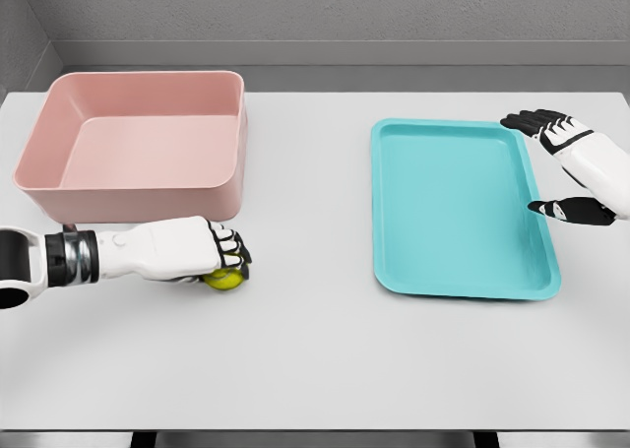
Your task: Put the tennis from the blue tray into the pink basket with both arms
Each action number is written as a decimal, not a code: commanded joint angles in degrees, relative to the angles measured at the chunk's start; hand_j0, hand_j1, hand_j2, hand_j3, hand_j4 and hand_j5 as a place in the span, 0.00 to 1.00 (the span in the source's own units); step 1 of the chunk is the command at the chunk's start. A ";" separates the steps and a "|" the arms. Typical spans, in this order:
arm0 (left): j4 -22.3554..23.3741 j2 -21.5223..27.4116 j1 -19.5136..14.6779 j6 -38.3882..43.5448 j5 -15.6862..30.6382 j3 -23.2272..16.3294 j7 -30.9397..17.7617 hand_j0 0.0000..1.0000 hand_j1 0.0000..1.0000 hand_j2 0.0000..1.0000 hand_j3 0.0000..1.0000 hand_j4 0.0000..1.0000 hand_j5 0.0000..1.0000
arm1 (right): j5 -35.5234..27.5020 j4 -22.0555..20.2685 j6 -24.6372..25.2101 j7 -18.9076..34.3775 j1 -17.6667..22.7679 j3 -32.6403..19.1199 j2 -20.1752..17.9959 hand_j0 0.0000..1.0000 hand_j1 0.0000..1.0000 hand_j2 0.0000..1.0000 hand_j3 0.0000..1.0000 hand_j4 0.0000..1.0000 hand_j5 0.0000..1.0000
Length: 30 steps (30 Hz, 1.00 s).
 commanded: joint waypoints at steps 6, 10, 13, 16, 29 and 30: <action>-0.44 0.72 -0.79 0.08 2.98 0.35 -0.03 0.49 0.49 0.49 0.49 0.49 0.49 | -0.42 -0.02 0.17 -0.03 0.00 -0.02 -0.03 1.00 1.00 1.00 1.00 1.00 1.00; -0.35 0.89 -1.85 0.08 4.29 0.52 -0.03 0.49 0.49 0.49 0.49 0.49 0.49 | -0.42 -0.02 0.17 -0.03 0.00 -0.02 -0.03 1.00 1.00 1.00 1.00 1.00 1.00; -0.35 1.07 -2.46 0.08 5.26 0.61 -0.03 0.49 0.49 0.49 0.49 0.49 0.49 | -0.42 -0.02 0.17 -0.03 0.00 -0.02 -0.03 1.00 1.00 1.00 1.00 1.00 1.00; -0.35 1.77 -2.64 0.08 6.05 1.49 -0.03 0.49 0.49 0.49 0.49 0.49 0.49 | -0.42 -0.02 0.17 -0.03 0.00 -0.02 -0.03 1.00 1.00 1.00 1.00 1.00 1.00; -0.52 3.97 -5.27 0.08 10.09 1.93 -0.03 0.50 0.50 0.50 0.50 0.50 0.50 | -0.42 -0.02 0.17 -0.03 0.44 -0.73 -0.03 1.00 1.00 1.00 1.00 1.00 1.00; -0.52 4.14 -5.27 0.08 10.18 1.93 -0.03 0.50 0.50 0.50 0.50 0.50 0.50 | -0.42 -0.02 0.17 -0.03 0.44 -0.73 -0.03 1.00 1.00 1.00 1.00 1.00 1.00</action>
